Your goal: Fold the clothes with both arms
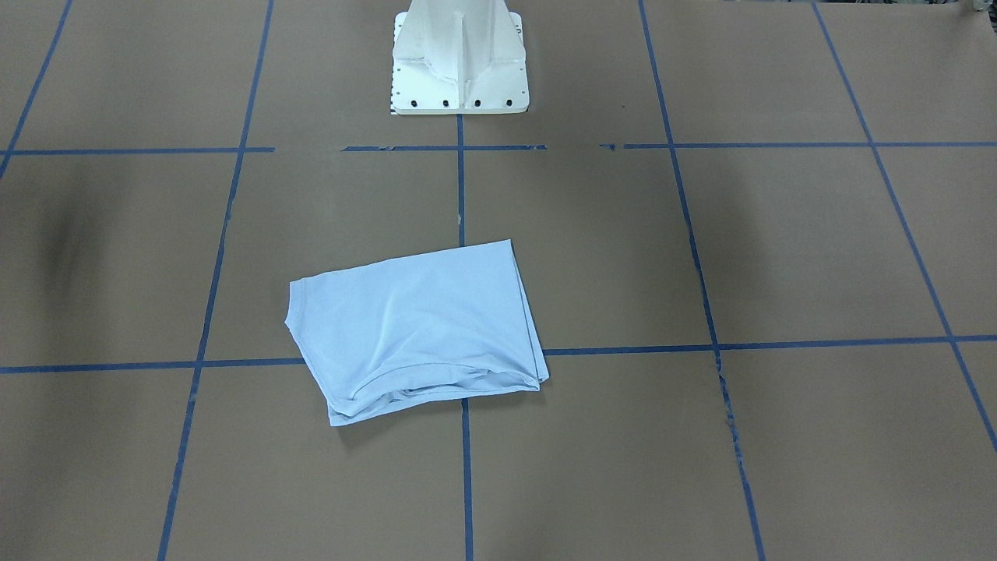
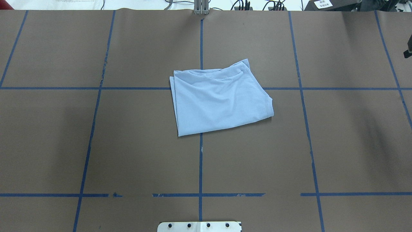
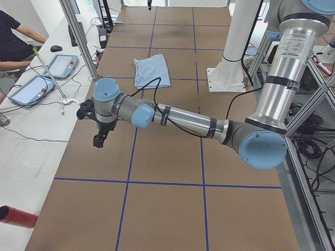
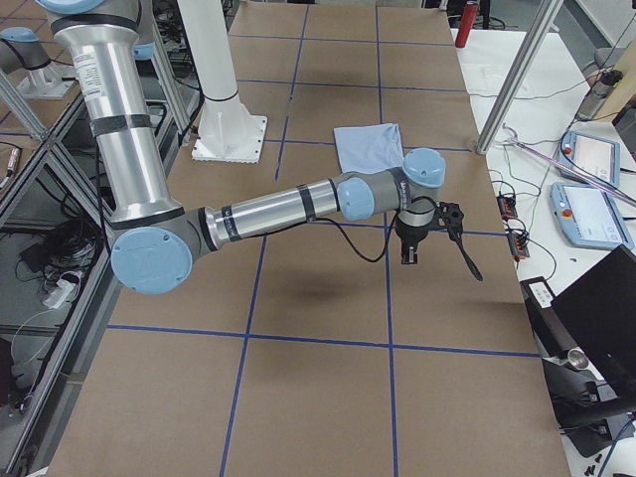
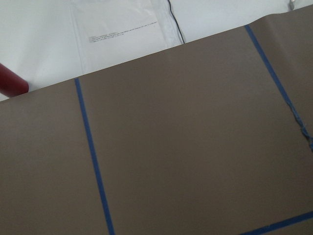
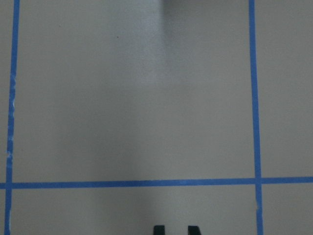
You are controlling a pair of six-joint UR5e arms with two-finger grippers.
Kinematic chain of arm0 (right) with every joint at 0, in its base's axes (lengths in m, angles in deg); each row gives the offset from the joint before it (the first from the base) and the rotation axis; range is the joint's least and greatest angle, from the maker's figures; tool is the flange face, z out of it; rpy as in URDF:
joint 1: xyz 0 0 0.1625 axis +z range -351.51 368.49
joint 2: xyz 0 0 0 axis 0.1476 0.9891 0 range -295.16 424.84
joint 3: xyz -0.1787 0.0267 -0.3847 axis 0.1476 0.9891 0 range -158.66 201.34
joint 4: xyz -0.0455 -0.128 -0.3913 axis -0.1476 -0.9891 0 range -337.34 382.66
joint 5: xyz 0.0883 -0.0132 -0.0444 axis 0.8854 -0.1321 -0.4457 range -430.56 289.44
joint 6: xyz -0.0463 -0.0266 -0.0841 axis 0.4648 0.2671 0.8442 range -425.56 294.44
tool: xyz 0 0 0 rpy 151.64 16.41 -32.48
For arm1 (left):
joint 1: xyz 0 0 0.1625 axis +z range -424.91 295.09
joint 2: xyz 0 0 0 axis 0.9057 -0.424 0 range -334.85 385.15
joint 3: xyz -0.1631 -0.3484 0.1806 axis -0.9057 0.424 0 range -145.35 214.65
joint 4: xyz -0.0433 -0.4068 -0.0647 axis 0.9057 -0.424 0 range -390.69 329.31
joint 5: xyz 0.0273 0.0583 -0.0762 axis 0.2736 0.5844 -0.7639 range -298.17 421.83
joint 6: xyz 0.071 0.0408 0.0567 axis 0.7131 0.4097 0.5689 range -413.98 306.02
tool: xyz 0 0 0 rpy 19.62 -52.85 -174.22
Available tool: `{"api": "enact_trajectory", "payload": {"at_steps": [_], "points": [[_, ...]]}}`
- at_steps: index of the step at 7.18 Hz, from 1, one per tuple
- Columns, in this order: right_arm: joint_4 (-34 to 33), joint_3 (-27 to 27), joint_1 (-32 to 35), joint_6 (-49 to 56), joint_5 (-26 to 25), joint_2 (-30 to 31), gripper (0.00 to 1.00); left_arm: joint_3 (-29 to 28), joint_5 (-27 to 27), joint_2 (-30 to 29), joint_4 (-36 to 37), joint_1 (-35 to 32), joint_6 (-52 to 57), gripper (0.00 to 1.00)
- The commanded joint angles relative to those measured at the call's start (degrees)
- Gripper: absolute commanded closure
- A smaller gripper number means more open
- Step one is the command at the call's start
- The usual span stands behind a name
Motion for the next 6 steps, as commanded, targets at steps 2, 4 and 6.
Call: {"api": "enact_trajectory", "payload": {"at_steps": [2, 4, 6], "points": [[-0.3, -4.19, 1.06, 1.37, 1.56, 4.21, 0.0, 1.11, -0.02, 2.26, 2.2, -2.49, 4.15, 0.0], [-5.99, -4.29, 1.68, 8.36, 2.53, 3.78, 0.0, -6.13, 0.07, 2.1, 2.12, -4.78, 11.08, 0.0], [-10.39, -5.07, 2.73, 12.53, 2.18, 4.3, 0.0, -6.7, -0.02, 2.01, 4.82, -4.7, 8.24, 0.0]]}}
